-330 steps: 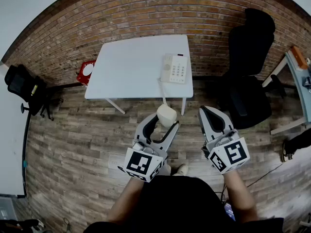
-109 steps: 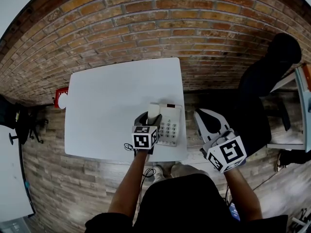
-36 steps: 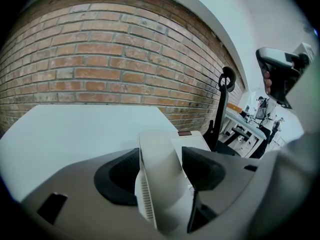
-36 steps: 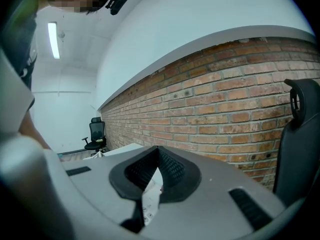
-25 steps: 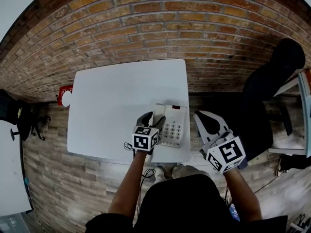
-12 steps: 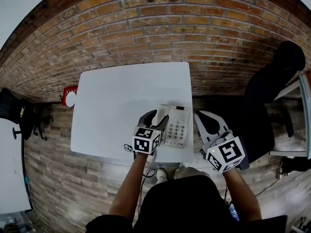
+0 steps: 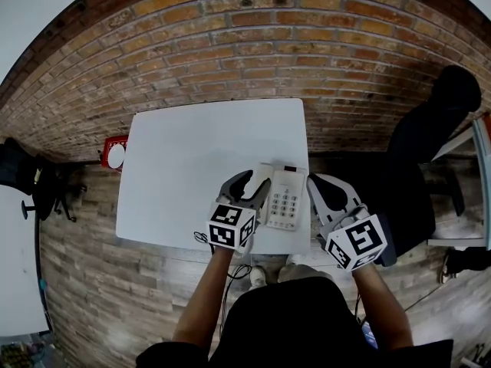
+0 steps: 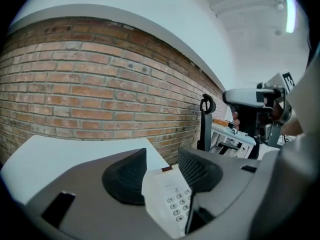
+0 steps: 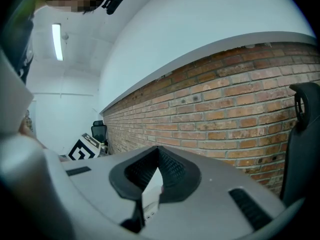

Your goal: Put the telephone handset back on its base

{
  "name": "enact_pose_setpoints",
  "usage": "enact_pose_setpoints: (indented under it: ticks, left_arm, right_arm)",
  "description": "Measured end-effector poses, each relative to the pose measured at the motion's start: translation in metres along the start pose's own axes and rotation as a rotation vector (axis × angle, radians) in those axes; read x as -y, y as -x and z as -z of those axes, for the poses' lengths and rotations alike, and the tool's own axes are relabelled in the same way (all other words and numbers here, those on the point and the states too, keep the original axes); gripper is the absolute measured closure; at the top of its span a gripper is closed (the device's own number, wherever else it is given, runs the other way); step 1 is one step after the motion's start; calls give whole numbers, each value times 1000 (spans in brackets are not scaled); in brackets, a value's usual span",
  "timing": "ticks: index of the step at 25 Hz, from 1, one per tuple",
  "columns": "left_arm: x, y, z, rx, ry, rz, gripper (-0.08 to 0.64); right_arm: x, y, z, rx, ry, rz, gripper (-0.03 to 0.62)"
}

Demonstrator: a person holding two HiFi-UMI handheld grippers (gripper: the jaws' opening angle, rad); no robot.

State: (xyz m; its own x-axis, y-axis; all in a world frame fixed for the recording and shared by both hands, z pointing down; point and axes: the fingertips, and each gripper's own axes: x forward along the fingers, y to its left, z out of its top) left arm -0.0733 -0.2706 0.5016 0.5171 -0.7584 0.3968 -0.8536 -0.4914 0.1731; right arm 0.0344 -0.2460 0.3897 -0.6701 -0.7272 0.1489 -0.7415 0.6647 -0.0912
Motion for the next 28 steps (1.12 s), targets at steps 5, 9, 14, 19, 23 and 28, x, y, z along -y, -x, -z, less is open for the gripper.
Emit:
enact_pose_setpoints:
  ticks: [5, 9, 14, 19, 23, 28]
  left_arm:
    - [7, 21, -20, 50, -33, 5, 391]
    - [12, 38, -34, 88, -60, 14, 421]
    - [16, 59, -47, 133, -78, 19, 445]
    - [17, 81, -55, 171, -94, 15, 485]
    - [17, 98, -57, 194, -94, 16, 502]
    - [13, 122, -52, 208, -81, 13, 525]
  right_arm:
    - [-13, -1, -4, 9, 4, -1, 580]
    - [-22, 0, -8, 12, 12, 0, 580]
    - [-34, 3, -10, 16, 19, 8, 580]
    - [-47, 5, -13, 23, 23, 11, 580]
    - [-60, 7, -14, 26, 32, 7, 580]
    - [-80, 10, -14, 29, 32, 9, 580]
